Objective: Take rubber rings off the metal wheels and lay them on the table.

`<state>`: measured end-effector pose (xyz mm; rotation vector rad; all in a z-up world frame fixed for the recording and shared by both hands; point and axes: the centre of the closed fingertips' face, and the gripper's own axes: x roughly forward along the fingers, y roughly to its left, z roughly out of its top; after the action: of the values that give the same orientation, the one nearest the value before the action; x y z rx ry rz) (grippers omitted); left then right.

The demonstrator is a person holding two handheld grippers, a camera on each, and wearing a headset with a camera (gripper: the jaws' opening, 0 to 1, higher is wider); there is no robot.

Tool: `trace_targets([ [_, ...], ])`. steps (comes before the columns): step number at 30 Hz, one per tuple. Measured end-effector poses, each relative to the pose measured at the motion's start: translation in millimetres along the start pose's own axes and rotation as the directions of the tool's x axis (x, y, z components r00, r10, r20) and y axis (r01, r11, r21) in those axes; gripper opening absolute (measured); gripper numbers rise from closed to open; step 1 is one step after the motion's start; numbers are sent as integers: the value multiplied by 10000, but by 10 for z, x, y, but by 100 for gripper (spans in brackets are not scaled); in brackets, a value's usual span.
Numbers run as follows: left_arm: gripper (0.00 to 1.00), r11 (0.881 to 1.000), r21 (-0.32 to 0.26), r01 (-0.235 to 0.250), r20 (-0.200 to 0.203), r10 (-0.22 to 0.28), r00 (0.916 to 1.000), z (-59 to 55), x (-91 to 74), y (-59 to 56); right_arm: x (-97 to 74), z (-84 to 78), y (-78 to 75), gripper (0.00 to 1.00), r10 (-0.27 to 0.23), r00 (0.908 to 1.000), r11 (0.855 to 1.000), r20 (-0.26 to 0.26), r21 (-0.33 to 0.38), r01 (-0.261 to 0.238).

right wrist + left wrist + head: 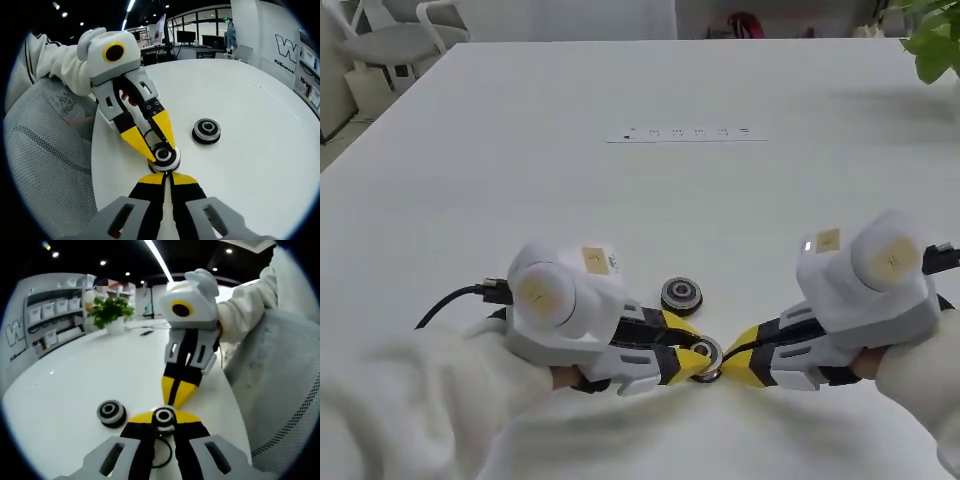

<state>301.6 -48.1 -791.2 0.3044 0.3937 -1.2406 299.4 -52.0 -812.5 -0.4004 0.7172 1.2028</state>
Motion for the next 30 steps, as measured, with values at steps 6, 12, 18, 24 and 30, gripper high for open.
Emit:
trace_targets([
  [6, 15, 9999, 121, -11, 173, 9, 9998, -10, -7, -7, -5, -15, -23, 0, 6, 9998, 9866, 209, 1629, -40],
  [12, 14, 9999, 116, 30, 342, -34, 9994, -7, -17, -8, -9, -24, -38, 0, 159, 9988, 9652, 471, 2599, -276],
  [18, 14, 10000, 70, 32, 440, -35, 9990, -10, -29, 3, -14, -16, -54, 0, 149, 9960, 9450, 876, 3243, -427],
  [24, 14, 10000, 28, 33, 488, -34, 9988, -10, -34, 9, -17, -1, -57, 0, 95, 9944, 9452, 1049, 3236, -432],
  [30, 14, 10000, 22, 23, 517, -24, 9987, -10, -38, 11, -33, 8, -66, 0, 131, 9923, 9216, 1231, 3835, -597],
])
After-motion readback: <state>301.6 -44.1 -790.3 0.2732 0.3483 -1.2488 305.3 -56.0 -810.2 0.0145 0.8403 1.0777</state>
